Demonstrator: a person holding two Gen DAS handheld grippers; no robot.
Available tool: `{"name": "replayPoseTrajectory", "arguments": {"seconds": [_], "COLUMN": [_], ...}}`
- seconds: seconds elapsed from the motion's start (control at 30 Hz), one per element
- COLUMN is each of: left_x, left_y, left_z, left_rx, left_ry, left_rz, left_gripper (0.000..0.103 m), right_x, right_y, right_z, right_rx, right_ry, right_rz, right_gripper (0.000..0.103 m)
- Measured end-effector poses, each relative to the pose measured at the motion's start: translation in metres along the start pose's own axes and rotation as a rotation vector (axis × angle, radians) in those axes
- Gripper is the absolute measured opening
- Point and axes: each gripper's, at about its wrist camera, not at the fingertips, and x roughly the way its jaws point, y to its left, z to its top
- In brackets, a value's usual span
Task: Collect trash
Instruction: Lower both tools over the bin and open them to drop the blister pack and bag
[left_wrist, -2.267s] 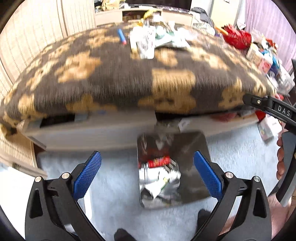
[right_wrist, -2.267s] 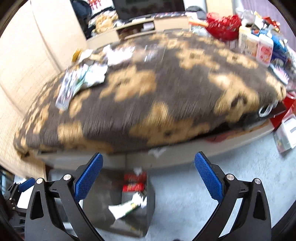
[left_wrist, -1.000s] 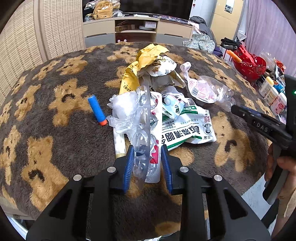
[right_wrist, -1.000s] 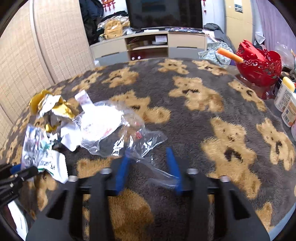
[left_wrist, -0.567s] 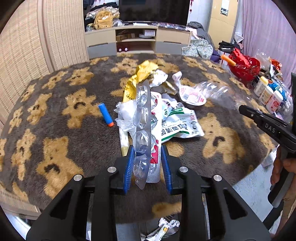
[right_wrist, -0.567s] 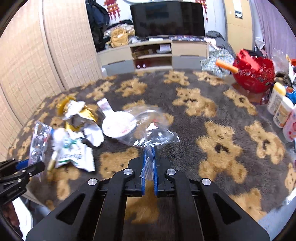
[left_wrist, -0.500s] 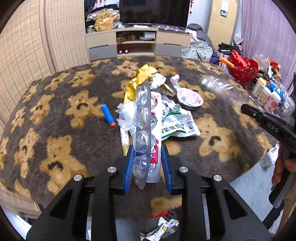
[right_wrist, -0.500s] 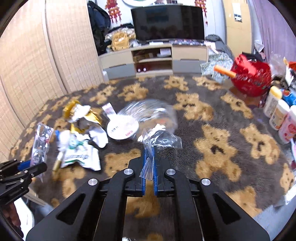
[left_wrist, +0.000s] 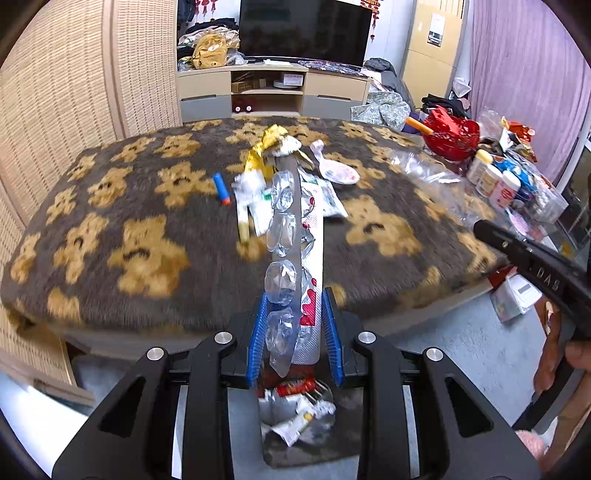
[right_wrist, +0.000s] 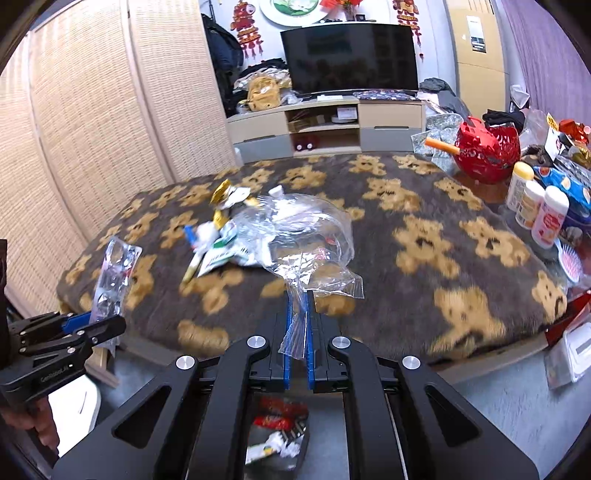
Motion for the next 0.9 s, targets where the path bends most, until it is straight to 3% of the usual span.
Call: {"name": "replayPoseTrajectory", "arguments": {"seconds": [0.23,0.47,0.9], "left_x": [-0.022,-0.017,0.039], "left_y": [-0.010,-0.007,-0.001], "left_z": [-0.056,-0.107,-0.160], "left_rx": [-0.001,-0.014,-0.046], "left_ry": [0.036,0.118,0.267], "left_rz": [-0.015,-0.010,-0.012], "left_gripper": [0.027,0.027,0.027], "right_x": [-0.029,-0.034,0.035], "right_y": [0.017,0.035,0.043], "right_z": [-0.050,-0.097,-0.172], "right_rx": [0.005,0.000,0.026], "right_ry": [0.053,0.146,0.399], "right_rz": [0.051,0.079,0.091], "right_gripper": [0.008,0.008,0.008]}}
